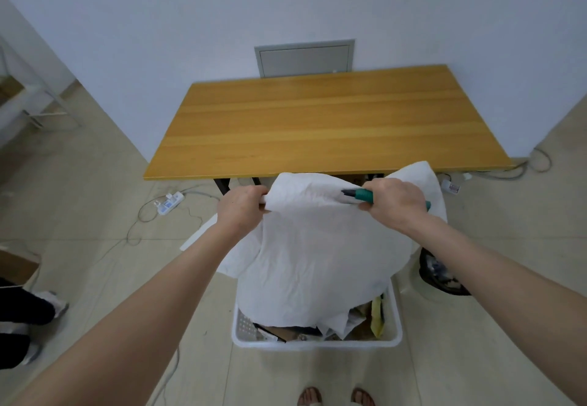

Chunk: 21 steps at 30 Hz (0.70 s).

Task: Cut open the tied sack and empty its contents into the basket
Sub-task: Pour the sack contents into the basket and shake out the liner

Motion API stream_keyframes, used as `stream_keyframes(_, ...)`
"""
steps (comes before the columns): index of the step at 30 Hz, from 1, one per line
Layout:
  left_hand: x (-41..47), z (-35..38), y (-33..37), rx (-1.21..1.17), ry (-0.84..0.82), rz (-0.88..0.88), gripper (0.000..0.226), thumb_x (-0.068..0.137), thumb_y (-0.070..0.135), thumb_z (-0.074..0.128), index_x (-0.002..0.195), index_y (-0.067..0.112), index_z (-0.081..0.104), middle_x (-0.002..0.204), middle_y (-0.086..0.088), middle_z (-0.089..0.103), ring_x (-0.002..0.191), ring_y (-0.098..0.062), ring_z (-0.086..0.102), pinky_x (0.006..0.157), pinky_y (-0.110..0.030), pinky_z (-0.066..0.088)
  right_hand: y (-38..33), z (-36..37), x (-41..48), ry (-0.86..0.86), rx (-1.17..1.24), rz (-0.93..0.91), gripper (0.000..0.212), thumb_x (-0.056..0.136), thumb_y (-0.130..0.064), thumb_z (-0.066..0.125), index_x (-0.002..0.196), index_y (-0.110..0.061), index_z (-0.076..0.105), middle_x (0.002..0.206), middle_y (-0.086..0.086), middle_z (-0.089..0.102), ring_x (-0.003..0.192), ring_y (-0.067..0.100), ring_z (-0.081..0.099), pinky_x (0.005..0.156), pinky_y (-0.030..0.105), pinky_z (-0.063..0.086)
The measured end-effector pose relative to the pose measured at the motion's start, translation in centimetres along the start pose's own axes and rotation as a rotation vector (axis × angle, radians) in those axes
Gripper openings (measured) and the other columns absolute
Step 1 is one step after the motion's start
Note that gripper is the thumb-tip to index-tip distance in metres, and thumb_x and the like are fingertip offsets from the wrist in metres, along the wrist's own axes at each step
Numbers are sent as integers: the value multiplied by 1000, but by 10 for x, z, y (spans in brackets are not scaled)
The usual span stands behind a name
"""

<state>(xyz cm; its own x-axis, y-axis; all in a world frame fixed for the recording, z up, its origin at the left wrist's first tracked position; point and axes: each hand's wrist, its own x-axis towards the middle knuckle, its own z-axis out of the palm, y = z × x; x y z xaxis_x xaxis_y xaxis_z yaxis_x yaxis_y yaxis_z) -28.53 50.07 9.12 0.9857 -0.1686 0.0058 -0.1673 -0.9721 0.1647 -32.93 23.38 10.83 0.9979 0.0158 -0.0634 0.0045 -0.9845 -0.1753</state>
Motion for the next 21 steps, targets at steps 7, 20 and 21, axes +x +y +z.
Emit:
stream_keyframes(7,-2,-20,1,-28,34,24,9,86,20,55,91,20,63,83,0,66,79,-26,57,52,-28,29,-1,-20,-2,35,-15,-32,10,92,-32,57,94,-24,61,94,-2,64,87,26,60,62,30,38)
stream_keyframes(20,1,-51,-1,-57,35,6,19,86,19,57,70,22,47,69,2,52,71,-27,50,56,-30,31,-11,-47,3,83,-7,-28,13,91,-34,58,89,-22,56,86,-3,57,88,27,58,64,31,35)
stream_keyframes(21,2,-54,-1,-47,22,8,16,86,19,57,71,21,50,70,2,53,71,-27,51,55,-30,31,-12,-50,2,73,-12,-28,13,91,-34,58,86,-22,54,86,-3,57,87,27,57,64,30,34)
